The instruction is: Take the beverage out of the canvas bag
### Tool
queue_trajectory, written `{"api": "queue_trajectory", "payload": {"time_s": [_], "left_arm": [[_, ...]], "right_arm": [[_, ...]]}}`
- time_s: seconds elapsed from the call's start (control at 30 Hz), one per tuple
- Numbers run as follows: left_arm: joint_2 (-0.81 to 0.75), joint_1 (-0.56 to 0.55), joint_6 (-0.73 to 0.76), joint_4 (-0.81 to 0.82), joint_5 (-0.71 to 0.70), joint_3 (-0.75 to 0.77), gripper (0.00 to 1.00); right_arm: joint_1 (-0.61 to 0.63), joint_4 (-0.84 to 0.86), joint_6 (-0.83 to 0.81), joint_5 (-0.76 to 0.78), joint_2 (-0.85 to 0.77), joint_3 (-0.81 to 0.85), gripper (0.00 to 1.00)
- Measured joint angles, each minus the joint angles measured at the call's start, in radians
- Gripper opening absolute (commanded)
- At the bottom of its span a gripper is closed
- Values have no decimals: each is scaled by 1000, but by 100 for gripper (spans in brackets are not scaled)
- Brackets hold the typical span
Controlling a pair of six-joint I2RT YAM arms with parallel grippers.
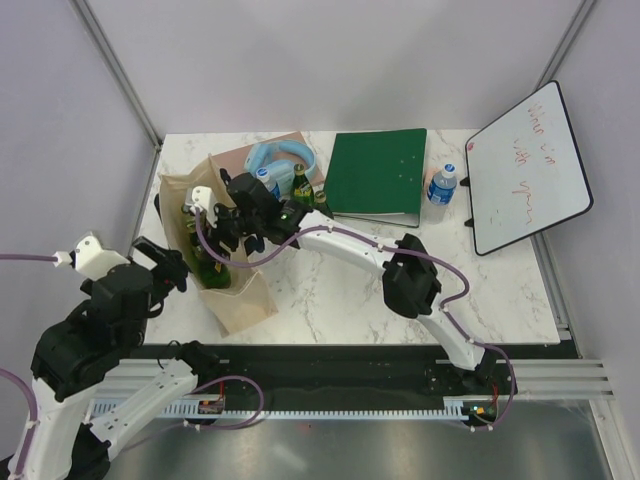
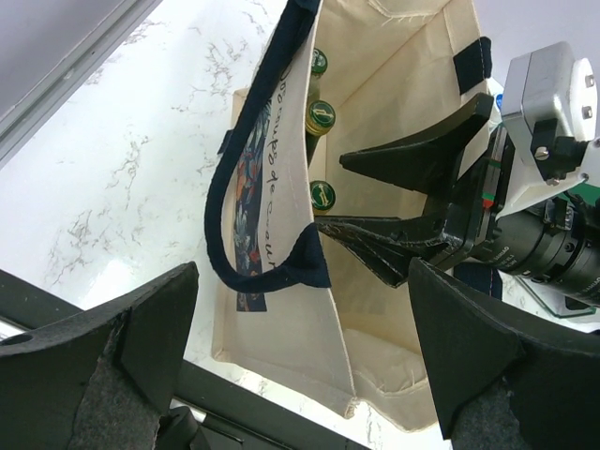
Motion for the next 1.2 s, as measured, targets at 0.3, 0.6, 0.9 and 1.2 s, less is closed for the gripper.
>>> {"api": "queue_trajectory", "payload": {"time_s": [0.3, 0.6, 0.9, 1.2], "left_arm": [[-4, 0, -16, -17, 14, -2, 99], [-24, 0, -27, -31, 17, -3, 99], [-25, 0, -37, -34, 18, -21, 99], [-44, 0, -39, -34, 24, -21, 99]], "right_arm": [[28, 49, -2, 14, 43, 37, 64], [38, 28, -23, 74, 74, 33, 41], [39, 21, -36, 76, 74, 33, 0], [36, 18, 3, 86, 68, 37, 0]]}}
